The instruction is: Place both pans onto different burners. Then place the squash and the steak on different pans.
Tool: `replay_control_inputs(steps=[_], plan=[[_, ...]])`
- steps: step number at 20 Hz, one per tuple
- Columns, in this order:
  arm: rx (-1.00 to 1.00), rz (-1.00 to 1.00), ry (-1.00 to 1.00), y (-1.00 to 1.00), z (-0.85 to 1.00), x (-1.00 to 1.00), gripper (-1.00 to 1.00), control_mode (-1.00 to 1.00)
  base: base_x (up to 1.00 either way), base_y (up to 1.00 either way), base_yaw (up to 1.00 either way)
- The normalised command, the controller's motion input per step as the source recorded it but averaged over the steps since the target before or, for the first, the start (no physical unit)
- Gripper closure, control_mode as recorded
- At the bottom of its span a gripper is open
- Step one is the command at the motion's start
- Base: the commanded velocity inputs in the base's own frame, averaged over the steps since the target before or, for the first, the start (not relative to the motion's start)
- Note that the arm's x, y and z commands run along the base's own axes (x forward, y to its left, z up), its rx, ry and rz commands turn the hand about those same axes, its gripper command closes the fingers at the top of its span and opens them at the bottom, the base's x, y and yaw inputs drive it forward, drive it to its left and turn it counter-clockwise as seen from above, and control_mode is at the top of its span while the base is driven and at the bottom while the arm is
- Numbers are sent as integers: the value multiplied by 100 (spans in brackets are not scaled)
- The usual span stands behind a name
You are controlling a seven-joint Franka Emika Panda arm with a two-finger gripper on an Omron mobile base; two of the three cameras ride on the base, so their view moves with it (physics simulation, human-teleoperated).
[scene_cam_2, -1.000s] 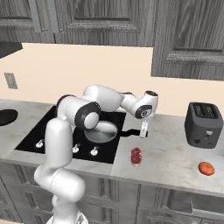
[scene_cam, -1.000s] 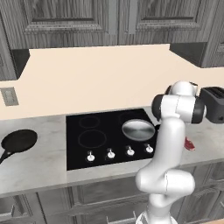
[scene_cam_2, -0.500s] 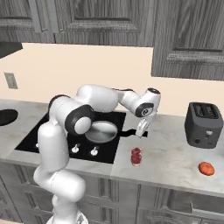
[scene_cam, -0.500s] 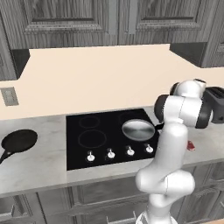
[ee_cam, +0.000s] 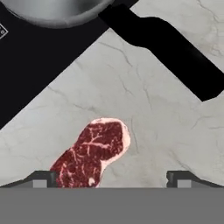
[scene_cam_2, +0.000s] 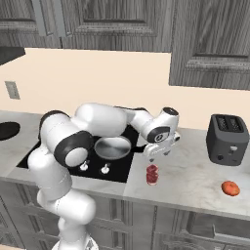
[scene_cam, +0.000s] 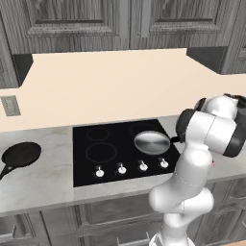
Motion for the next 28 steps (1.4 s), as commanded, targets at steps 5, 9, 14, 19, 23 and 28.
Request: replay_control_inputs(steps=[5,9,14,19,23,28], plan=[[-2,-52,0,18,0,-33,-100,-100,0,0,0],[-1,-51,0,13,0,-36,-100,-100,0,0,0],[-1,-40,0,11,0,-30,-100,-100,0,0,0],[0,-23,0,2,-1,-27,-100,-100,0,0,0],[0,-3,0,0,-8,-3,-100,-100,0,0,0],[0,0,-1,1,-17,0,-100,-100,0,0,0]])
